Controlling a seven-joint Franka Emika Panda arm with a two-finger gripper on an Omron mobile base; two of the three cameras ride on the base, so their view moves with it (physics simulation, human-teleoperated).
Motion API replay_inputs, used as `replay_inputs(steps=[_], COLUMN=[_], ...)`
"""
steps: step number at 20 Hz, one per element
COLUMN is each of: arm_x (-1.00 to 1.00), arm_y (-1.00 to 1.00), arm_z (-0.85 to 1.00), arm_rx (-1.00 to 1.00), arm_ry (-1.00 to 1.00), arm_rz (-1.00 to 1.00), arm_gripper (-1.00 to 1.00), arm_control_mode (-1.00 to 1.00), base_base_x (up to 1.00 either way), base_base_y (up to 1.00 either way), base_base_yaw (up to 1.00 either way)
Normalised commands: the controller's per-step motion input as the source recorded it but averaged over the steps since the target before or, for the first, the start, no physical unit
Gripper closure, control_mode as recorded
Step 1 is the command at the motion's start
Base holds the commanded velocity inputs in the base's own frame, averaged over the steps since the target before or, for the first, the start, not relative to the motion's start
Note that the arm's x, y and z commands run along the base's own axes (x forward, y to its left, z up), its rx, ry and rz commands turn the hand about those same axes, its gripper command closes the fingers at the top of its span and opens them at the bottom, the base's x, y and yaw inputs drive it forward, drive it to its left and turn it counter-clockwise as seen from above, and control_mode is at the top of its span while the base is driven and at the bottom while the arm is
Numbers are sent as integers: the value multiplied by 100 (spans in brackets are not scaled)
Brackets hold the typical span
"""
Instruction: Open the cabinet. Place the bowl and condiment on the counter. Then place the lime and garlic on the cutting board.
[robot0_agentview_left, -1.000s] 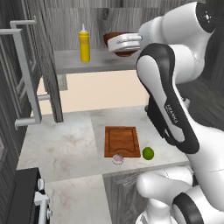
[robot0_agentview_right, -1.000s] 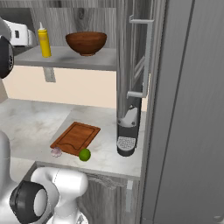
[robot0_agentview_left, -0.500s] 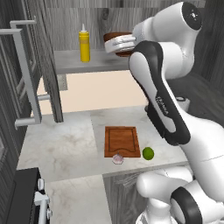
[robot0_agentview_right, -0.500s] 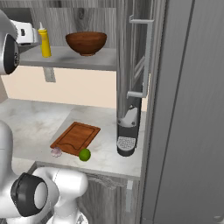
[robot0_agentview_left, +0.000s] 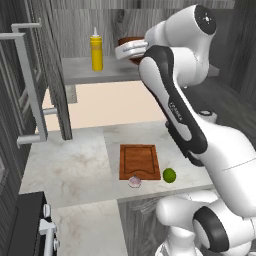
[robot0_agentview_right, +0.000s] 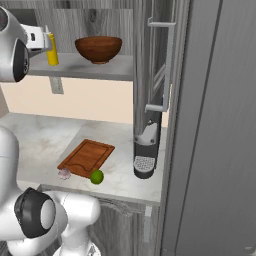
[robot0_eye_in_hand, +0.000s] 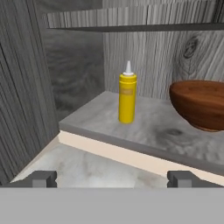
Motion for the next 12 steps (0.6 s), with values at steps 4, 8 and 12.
replay_inputs(steps=[4, 8, 12], arm_x=[23, 14, 15], arm_y=[6, 11, 10], arm_z=[0, -1, -6], arm_rx=[0, 0, 0], arm_ry=[0, 0, 0], arm_rz=[0, 0, 0], arm_gripper=[-100, -100, -100], arm_control_mode=[-100, -100, -100], base_base_x=[0, 0, 0], base_base_y=[0, 0, 0], base_base_yaw=[0, 0, 0])
